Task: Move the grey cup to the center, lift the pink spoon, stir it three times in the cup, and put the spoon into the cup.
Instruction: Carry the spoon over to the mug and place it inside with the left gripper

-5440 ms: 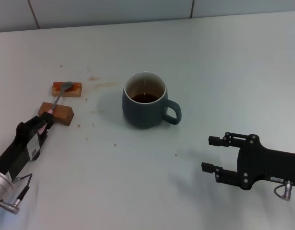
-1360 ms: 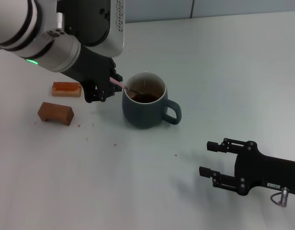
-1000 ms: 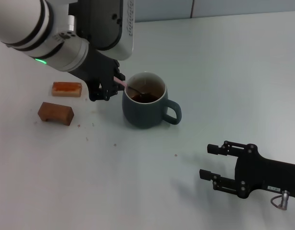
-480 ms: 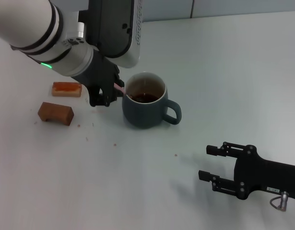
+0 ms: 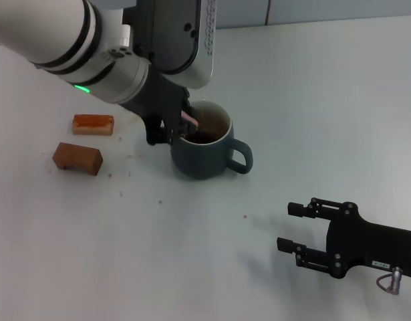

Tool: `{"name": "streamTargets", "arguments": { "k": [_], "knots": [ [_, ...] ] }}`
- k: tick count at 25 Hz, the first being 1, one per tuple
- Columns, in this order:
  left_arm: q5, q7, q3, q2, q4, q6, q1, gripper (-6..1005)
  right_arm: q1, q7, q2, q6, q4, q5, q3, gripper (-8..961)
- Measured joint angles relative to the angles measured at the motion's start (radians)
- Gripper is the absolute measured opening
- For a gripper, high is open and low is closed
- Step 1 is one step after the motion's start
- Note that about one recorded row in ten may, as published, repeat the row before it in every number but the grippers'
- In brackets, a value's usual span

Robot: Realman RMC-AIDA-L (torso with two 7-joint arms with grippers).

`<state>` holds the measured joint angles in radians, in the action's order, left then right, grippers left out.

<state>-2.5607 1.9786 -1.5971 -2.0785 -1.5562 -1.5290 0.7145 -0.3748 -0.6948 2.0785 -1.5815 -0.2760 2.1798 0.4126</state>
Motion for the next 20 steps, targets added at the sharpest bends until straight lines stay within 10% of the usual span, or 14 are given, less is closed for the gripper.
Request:
{"name": "streamTargets", "arguments": {
  "k": [20],
  "knots": [
    [-0.038,0.022,0.044,0.0,0.009,-0.067,0.014,135,-0.007,0.0,0.0,0.0,0.002,0.0,0.0,643]
  ]
}}
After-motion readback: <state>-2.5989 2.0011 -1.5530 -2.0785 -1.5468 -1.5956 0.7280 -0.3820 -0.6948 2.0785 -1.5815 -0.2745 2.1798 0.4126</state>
